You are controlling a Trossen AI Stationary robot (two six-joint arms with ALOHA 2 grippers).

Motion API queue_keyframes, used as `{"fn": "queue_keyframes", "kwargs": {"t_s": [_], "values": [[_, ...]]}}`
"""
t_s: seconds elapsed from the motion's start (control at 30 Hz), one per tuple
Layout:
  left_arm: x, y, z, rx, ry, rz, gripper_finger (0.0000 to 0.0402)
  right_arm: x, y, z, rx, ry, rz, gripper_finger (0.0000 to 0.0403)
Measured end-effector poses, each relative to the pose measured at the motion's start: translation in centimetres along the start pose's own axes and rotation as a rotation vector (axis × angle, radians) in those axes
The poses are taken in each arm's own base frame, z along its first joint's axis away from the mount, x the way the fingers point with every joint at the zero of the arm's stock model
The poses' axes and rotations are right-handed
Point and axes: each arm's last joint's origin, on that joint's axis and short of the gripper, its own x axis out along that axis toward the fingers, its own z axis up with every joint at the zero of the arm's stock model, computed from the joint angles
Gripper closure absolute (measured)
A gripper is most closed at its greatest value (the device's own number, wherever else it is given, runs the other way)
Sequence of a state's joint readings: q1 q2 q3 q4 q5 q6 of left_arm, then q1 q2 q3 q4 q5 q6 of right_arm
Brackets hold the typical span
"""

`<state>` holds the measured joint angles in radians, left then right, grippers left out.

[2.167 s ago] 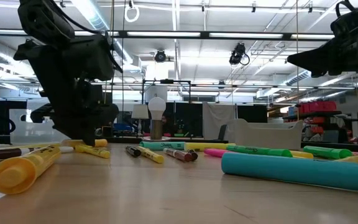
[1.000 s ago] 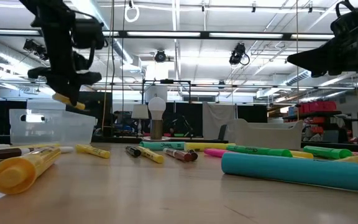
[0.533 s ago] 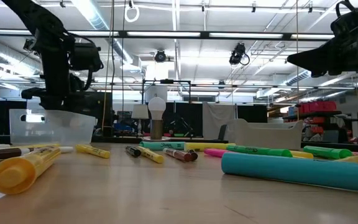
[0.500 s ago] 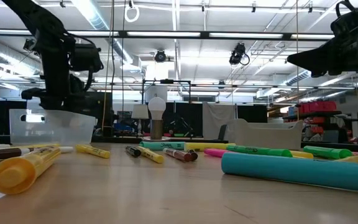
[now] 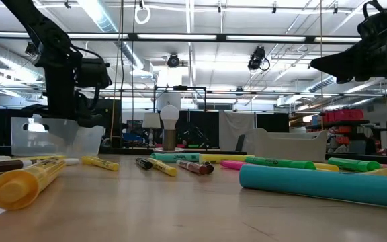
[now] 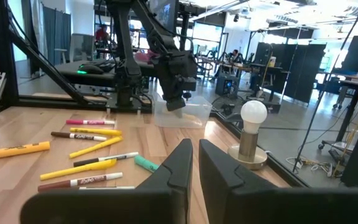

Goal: Pick & Place Markers
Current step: Put the yellow highlighter into the transparent bin, then put the yellow pen into the gray bin

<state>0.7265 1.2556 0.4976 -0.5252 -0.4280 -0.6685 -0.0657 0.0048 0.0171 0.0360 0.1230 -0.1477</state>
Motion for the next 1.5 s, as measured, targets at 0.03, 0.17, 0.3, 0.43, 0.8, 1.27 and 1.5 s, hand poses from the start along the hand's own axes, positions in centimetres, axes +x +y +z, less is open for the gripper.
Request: {"fn": "queue_keyframes", "kwargs": {"t_s": [0.03,0.17,0.3,0.43,0.8,1.27,1.5], "values": [[0.0,0.0,0.0,0.003,-0.002,-0.001,0.031,0.0,0.0,0.0,0.0,0.0,0.0,0.037],[0.0,0.0,0.0,0.021,-0.004,0.002,0.0281,0.0,0.0,0.0,0.0,0.0,0.0,0.037],[-0.1,0.1,0.1,0.027,-0.004,0.007,0.0246,0.0,0.0,0.0,0.0,0.0,0.0,0.037],[-1.5,0.3,0.7,0.064,0.008,0.012,0.0223,0.0,0.0,0.0,0.0,0.0,0.0,0.037],[-9.5,0.7,2.4,0.126,-0.191,-0.137,0.0224,0.0,0.0,0.0,0.0,0.0,0.0,0.037],[-12.8,-5.9,-6.0,0.411,-0.828,-0.98,0.0225,0.0,0.0,0.0,0.0,0.0,0.0,0.037],[-13.0,-6.7,-9.5,0.458,-0.941,-1.22,0.0225,0.0,0.0,0.0,0.0,0.0,0.0,0.037]]}}
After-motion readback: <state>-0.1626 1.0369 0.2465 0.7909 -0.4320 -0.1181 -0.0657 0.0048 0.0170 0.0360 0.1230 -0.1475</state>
